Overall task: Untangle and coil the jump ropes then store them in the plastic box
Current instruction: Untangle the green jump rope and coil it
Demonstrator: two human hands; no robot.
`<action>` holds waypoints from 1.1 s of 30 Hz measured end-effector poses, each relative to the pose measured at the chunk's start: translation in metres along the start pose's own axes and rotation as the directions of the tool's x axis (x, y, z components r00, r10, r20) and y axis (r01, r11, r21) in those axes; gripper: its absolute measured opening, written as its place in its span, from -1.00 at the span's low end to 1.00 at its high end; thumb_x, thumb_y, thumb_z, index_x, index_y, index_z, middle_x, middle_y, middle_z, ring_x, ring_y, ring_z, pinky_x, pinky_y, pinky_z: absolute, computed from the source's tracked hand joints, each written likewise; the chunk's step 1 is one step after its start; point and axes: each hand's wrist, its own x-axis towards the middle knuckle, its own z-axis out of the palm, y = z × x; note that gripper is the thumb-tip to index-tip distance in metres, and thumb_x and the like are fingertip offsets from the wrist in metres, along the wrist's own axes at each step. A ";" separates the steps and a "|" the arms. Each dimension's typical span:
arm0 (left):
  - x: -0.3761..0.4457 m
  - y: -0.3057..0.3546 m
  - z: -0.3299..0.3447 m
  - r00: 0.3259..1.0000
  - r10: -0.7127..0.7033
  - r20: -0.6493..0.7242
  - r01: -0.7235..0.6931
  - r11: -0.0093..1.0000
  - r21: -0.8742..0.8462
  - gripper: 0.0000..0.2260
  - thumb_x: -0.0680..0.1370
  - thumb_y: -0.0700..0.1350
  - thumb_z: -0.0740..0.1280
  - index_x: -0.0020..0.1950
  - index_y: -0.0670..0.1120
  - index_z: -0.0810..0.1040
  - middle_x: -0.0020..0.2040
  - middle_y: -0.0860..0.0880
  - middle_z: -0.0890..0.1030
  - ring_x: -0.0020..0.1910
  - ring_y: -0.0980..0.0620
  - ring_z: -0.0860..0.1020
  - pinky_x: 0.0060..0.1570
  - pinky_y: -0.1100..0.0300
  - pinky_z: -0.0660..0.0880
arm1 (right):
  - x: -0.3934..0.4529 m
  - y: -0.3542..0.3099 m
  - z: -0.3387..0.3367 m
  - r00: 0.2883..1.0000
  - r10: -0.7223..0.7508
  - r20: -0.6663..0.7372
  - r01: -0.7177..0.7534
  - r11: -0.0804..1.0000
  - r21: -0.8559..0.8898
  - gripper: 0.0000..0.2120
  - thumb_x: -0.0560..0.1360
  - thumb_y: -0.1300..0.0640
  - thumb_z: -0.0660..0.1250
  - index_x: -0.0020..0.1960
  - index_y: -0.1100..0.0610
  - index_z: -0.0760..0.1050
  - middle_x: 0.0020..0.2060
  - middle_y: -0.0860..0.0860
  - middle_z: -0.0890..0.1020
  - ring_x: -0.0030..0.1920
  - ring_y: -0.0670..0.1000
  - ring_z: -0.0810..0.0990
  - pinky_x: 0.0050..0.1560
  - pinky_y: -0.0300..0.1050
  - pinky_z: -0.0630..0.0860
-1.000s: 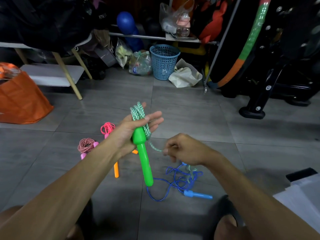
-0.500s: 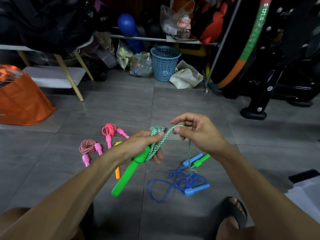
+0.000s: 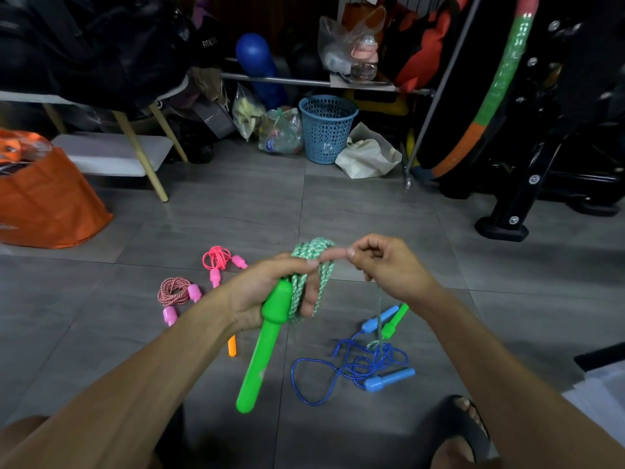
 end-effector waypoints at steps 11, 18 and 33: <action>0.008 0.013 -0.016 0.856 0.171 -0.488 -0.415 0.790 -0.452 -0.84 0.60 -0.10 0.20 0.17 -0.05 0.45 -0.12 -0.05 0.70 -0.11 0.01 0.69 -0.08 0.22 0.58 | -0.003 0.022 -0.008 0.973 0.211 0.095 -0.204 0.976 -0.075 -0.88 0.48 0.37 0.33 -0.15 0.20 0.45 -0.53 -0.01 0.57 -0.48 -0.03 0.53 -0.23 -0.11 0.53; 0.010 0.016 -0.015 0.843 0.229 -0.487 -0.440 0.814 -0.379 -0.90 0.62 -0.14 0.17 -0.02 -0.05 0.47 0.00 -0.08 0.69 0.07 -0.03 0.64 0.06 0.21 0.56 | -0.021 -0.021 0.006 0.928 0.166 0.332 -0.114 0.979 -0.170 -0.86 0.56 0.21 0.25 -0.14 0.17 0.54 -0.44 0.00 0.58 -0.56 -0.09 0.34 -0.51 -0.27 0.39; 0.008 -0.008 0.004 0.959 0.162 -0.230 -0.058 0.913 0.403 -0.86 0.54 -0.40 0.23 -0.05 -0.20 0.52 -0.22 -0.01 0.70 -0.26 0.08 0.67 -0.26 0.31 0.56 | -0.027 -0.041 0.001 0.934 0.018 0.357 -0.028 0.999 0.025 -0.87 0.42 0.41 0.36 -0.16 0.23 0.63 -0.39 -0.04 0.63 -0.34 -0.13 0.51 -0.23 -0.23 0.44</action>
